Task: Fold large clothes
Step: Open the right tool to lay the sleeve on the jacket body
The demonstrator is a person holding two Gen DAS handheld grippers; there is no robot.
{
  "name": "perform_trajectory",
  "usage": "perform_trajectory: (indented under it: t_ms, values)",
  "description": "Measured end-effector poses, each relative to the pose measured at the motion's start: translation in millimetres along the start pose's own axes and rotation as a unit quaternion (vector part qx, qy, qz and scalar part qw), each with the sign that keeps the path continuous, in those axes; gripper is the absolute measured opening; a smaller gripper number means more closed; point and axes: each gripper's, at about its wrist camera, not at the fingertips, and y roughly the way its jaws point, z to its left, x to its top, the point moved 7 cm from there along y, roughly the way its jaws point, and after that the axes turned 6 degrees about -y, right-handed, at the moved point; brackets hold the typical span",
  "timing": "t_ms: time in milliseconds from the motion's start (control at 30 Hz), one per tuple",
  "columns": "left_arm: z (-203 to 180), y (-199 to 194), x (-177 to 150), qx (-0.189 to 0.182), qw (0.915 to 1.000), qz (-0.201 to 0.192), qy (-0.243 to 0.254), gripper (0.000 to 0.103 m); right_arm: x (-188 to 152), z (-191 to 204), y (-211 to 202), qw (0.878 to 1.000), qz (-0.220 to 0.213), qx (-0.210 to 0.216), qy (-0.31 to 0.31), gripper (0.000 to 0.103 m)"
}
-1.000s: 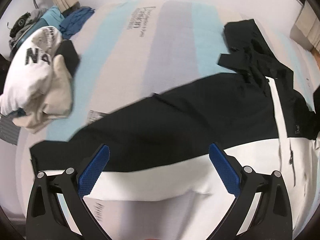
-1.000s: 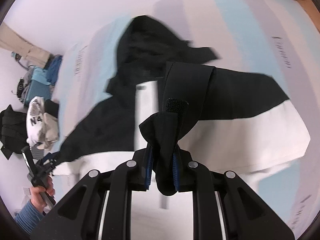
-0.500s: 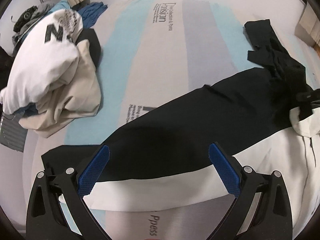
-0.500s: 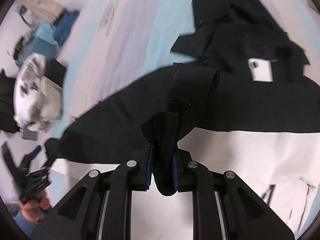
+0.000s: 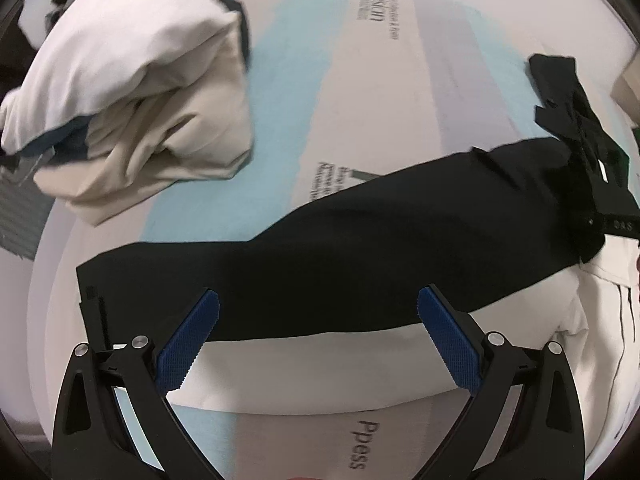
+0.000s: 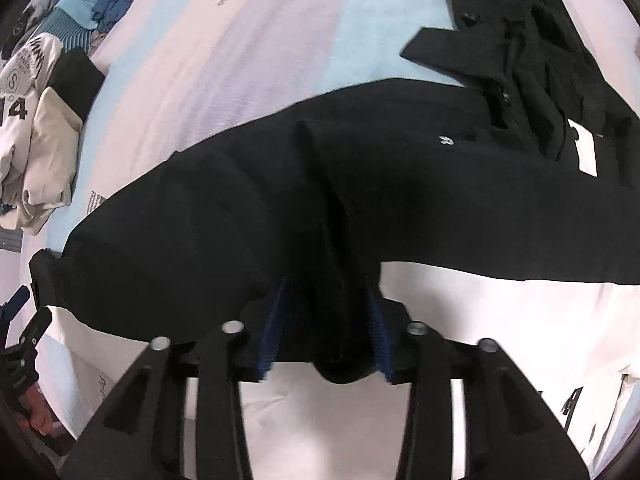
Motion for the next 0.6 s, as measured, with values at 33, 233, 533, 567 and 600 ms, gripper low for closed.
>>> perform_trajectory:
  t_ms: [33, 233, 533, 567, 600]
  values:
    - [8, 2, 0, 0.001, 1.0000, 0.001, -0.006, 0.097, -2, 3, -1, 1.000, -0.003, 0.002, 0.003, 0.054]
    - [50, 10, 0, 0.004, 0.9989, 0.005, -0.047, 0.097, -11, 23, -5, 1.000, -0.016, -0.004, 0.003, 0.067]
    - [127, 6, -12, 0.030, 0.9962, 0.013, -0.081, 0.097, -22, 46, -6, 0.995, -0.024, -0.086, -0.032, 0.093]
    - [134, 5, -14, 0.034, 0.9959, 0.014, -0.082, 0.097, -23, 45, -8, 0.994, -0.026, -0.106, -0.033, 0.093]
    - [141, 3, -16, 0.036, 0.9958, 0.015, -0.083, 0.097, -24, 43, -10, 0.992, -0.028, -0.118, -0.026, 0.093]
